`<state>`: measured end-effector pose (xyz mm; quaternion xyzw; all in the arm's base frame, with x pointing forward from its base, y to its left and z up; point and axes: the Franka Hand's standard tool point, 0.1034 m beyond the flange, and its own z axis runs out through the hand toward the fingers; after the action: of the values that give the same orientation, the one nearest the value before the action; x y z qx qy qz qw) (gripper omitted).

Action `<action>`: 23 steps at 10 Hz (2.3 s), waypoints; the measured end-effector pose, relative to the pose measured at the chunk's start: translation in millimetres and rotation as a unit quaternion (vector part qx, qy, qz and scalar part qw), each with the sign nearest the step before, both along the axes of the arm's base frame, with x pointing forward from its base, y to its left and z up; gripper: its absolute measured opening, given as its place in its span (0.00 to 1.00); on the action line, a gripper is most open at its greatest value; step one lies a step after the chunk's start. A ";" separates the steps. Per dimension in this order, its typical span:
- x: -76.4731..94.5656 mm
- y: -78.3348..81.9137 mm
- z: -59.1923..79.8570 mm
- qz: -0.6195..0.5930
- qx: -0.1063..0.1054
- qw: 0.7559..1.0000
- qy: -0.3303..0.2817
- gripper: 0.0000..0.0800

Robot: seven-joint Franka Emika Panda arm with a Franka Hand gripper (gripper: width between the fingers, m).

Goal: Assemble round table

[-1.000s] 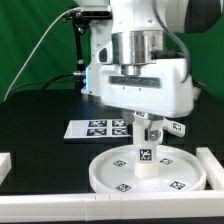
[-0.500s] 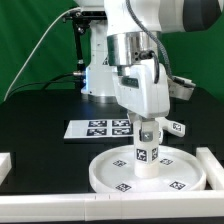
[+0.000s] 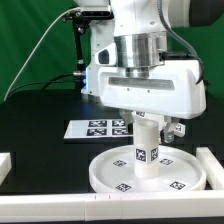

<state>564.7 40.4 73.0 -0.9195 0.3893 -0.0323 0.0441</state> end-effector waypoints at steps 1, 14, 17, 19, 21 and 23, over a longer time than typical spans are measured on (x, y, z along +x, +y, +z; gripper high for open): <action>0.0 -0.3 0.0 0.039 -0.004 0.999 -0.002 0.81; -0.5 -4.8 -1.1 0.483 -0.075 0.872 0.008 0.65; -0.6 -4.6 -1.2 0.390 -0.069 0.918 0.010 0.51; 0.4 -4.9 -2.2 0.322 -0.068 0.944 0.007 0.51; 1.0 -5.3 -3.3 0.206 -0.068 0.976 -0.015 0.51; -0.6 -0.4 -3.9 0.092 -0.057 0.994 -0.020 0.51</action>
Offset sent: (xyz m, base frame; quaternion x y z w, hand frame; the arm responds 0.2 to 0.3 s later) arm 0.0067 0.0167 -0.0004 -0.0225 -0.0333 -0.4692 0.8822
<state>564.0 39.9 69.1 -0.9514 0.3001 -0.0690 0.0020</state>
